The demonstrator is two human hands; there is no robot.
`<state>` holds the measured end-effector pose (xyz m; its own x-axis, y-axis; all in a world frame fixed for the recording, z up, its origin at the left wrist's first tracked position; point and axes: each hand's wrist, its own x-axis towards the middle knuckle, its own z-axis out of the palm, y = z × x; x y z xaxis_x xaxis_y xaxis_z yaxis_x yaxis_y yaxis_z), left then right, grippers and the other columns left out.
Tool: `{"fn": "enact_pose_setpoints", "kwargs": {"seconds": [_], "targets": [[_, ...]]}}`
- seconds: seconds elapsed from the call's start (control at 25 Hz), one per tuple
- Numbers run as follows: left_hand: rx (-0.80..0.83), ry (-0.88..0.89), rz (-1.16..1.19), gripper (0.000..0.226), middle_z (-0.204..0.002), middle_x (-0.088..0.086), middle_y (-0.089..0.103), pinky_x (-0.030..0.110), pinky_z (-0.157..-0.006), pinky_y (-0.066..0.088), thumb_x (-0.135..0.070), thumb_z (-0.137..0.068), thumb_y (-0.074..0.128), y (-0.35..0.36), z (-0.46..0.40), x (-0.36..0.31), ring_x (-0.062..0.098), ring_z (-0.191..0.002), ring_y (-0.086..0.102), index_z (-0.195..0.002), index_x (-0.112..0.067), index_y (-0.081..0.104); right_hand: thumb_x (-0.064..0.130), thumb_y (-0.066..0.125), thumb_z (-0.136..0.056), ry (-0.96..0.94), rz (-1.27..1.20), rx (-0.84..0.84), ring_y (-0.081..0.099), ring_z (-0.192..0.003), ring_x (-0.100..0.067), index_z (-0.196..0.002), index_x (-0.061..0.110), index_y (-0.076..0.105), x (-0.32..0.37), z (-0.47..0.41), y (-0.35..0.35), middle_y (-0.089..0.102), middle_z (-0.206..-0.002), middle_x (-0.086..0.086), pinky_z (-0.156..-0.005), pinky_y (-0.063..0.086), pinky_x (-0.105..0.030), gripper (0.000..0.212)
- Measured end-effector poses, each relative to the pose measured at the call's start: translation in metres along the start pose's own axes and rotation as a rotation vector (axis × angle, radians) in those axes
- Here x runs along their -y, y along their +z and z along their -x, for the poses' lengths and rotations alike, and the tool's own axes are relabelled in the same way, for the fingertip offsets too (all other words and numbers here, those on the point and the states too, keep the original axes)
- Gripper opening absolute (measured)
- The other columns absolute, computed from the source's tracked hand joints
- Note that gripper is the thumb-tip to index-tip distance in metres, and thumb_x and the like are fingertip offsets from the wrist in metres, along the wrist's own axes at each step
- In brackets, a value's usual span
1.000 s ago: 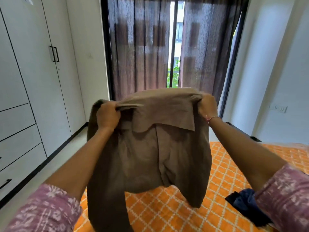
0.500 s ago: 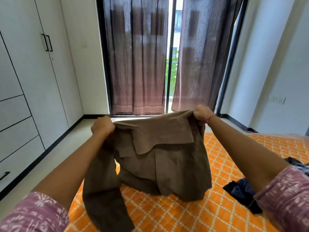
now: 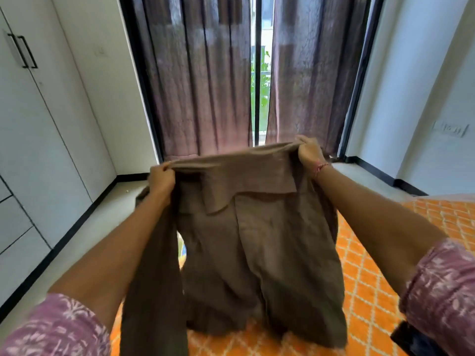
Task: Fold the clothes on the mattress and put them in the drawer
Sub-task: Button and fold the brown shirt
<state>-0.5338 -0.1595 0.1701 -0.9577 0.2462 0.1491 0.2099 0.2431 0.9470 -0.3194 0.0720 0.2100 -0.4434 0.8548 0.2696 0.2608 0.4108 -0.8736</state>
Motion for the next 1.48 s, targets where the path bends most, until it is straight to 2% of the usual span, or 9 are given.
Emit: {"fn": "enact_pose_setpoints", "kwargs": {"seconds": [0.24,0.48,0.68,0.88,1.04,1.16,1.24,1.32,1.48], "targets": [[-0.262,0.537,-0.217,0.041,-0.118,0.022,0.064,0.031,-0.103,0.038,0.006,-0.085,0.039,-0.023,-0.040,-0.113,0.035,-0.113,0.057,-0.116,0.001,0.065,-0.004,0.029,-0.094,-0.255,0.094,-0.161,0.012,-0.146,-0.032,-0.144,0.006,0.036,0.078,-0.071,-0.036,0.007,-0.157,-0.023,-0.119,0.008,-0.032,0.051],[-0.206,0.770,-0.487,0.035,-0.115,0.017,0.067,0.044,-0.090,0.049,-0.002,-0.090,0.044,-0.039,0.000,-0.010,0.039,-0.103,0.063,-0.116,-0.008,0.067,-0.006,0.031,-0.091,-0.344,0.277,-0.175,0.015,-0.144,-0.034,-0.138,0.008,0.047,0.007,0.008,-0.032,0.013,-0.156,-0.022,-0.117,0.013,-0.037,0.051],[0.196,0.532,-0.488,0.033,-0.127,0.017,0.060,0.041,-0.102,0.043,-0.005,-0.091,0.056,-0.046,0.099,0.159,0.034,-0.117,0.057,-0.123,-0.003,0.062,0.006,0.041,-0.094,-0.287,0.399,-0.045,0.044,-0.125,-0.043,-0.132,0.010,0.053,-0.153,0.128,0.000,0.024,-0.153,-0.015,-0.101,0.041,-0.048,0.040],[0.446,0.507,-0.708,0.035,-0.108,0.027,0.066,0.051,-0.078,0.054,0.006,-0.071,0.062,-0.055,0.192,0.277,0.044,-0.093,0.067,-0.106,0.009,0.068,0.018,0.047,-0.098,0.068,0.552,0.193,0.033,-0.136,-0.039,-0.138,0.016,0.048,-0.274,0.242,0.018,0.011,-0.159,-0.010,-0.104,0.038,-0.048,0.040],[0.382,0.322,-0.658,0.050,-0.139,0.017,0.049,0.039,-0.098,0.044,0.009,-0.082,0.052,-0.056,0.226,0.300,0.034,-0.122,0.053,-0.131,0.001,0.054,0.018,0.047,-0.097,0.159,0.633,0.278,0.038,-0.133,-0.039,-0.147,0.020,0.033,-0.296,0.288,0.013,0.003,-0.160,-0.009,-0.094,0.044,-0.045,0.052],[-0.063,-0.131,-0.244,0.061,-0.156,0.021,0.016,0.038,-0.105,0.030,0.002,-0.093,0.046,-0.036,0.268,0.281,0.036,-0.135,0.030,-0.148,0.004,0.019,0.012,0.046,-0.097,0.421,0.308,-0.014,0.039,-0.128,-0.042,-0.153,0.019,0.005,-0.285,0.312,0.020,-0.002,-0.160,-0.010,-0.078,0.044,-0.040,0.070],[-0.263,-0.548,0.154,0.062,-0.152,0.024,0.024,0.041,-0.108,0.028,-0.025,-0.099,0.048,-0.012,0.285,0.264,0.039,-0.137,0.029,-0.146,0.005,0.022,0.032,0.051,-0.096,0.687,-0.024,-0.378,0.039,-0.131,-0.038,-0.148,0.009,0.028,-0.275,0.321,0.037,0.030,-0.152,-0.016,-0.088,0.043,-0.041,0.062],[-0.156,-0.704,0.398,0.065,-0.139,0.019,0.048,0.041,-0.100,0.042,-0.043,-0.091,0.058,0.010,0.293,0.250,0.036,-0.126,0.047,-0.135,0.003,0.045,0.061,0.055,-0.085,0.759,-0.352,-0.360,0.055,-0.117,-0.031,-0.126,0.002,0.058,-0.259,0.328,0.058,0.058,-0.127,-0.010,-0.095,0.044,-0.040,0.071],[-0.001,-0.822,0.350,0.059,-0.135,0.016,0.051,0.037,-0.092,0.047,-0.018,-0.083,0.072,0.031,0.278,0.247,0.033,-0.118,0.053,-0.131,0.005,0.045,0.024,0.067,-0.085,0.827,-0.337,-0.117,0.057,-0.110,-0.031,-0.117,-0.003,0.060,-0.237,0.316,0.081,0.061,-0.123,-0.012,-0.094,0.047,-0.037,0.042]]}}
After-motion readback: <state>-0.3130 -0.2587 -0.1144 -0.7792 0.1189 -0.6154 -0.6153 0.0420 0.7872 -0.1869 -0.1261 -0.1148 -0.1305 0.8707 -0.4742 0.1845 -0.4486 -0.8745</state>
